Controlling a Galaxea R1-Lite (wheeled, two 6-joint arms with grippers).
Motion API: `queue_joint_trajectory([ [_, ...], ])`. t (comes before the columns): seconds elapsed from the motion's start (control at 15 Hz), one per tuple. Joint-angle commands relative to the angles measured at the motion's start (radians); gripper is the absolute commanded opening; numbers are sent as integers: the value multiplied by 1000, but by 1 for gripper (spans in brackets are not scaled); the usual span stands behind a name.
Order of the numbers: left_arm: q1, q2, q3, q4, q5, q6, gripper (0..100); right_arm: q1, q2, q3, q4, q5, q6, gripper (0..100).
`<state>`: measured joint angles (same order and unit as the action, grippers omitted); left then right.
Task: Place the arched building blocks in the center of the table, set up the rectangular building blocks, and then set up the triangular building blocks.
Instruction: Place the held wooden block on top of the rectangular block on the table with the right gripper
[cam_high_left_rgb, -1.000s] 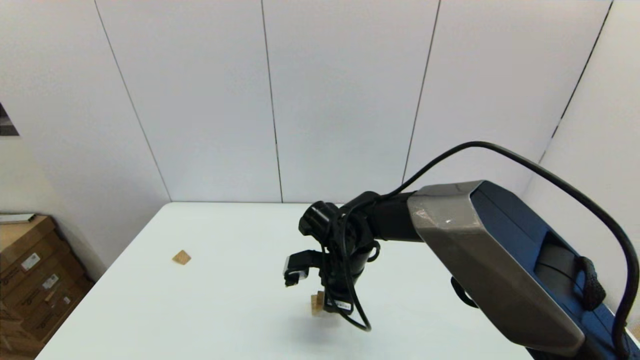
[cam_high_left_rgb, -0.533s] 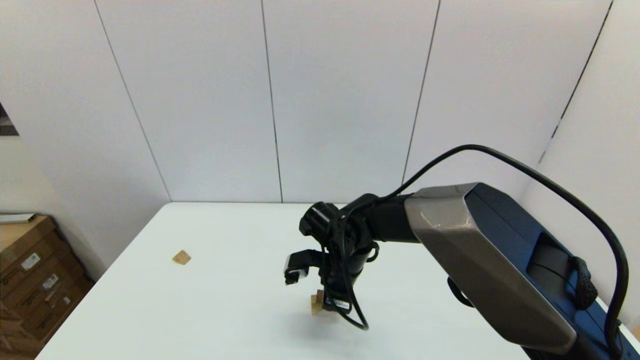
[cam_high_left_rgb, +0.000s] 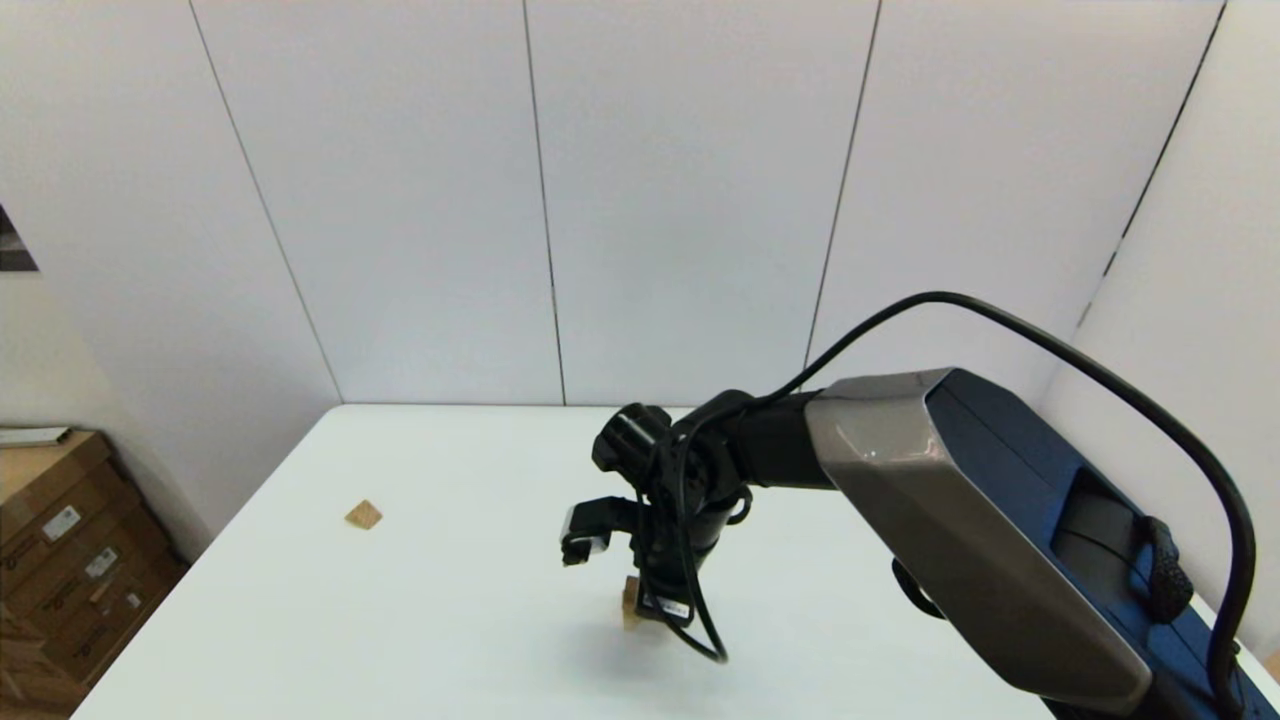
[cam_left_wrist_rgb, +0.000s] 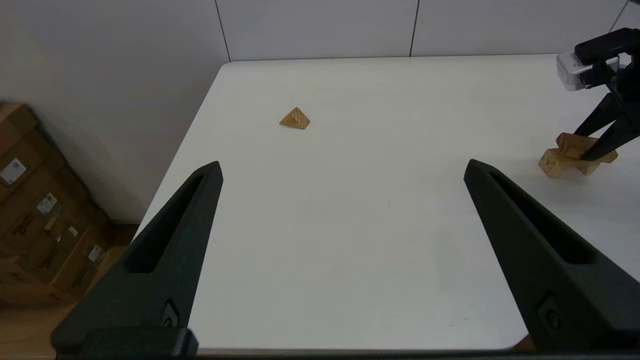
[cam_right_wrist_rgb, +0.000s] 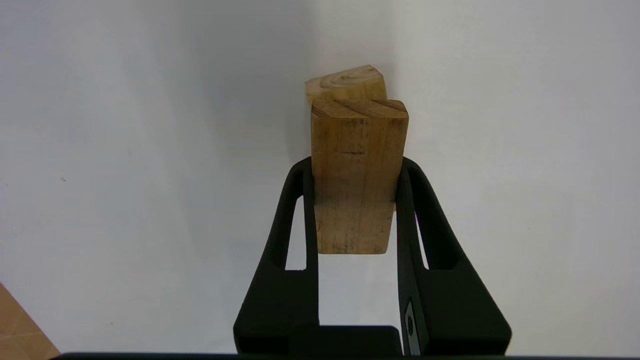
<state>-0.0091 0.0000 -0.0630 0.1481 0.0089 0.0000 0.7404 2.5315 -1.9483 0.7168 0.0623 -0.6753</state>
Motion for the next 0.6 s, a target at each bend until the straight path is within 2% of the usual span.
queue_joint_trajectory([
  [0.07, 0, 2, 0, 1, 0, 0, 100, 2, 1, 0, 4, 1, -4, 0],
  [0.6, 0, 2, 0, 1, 0, 0, 100, 4, 10, 0, -4, 1, -3, 0],
])
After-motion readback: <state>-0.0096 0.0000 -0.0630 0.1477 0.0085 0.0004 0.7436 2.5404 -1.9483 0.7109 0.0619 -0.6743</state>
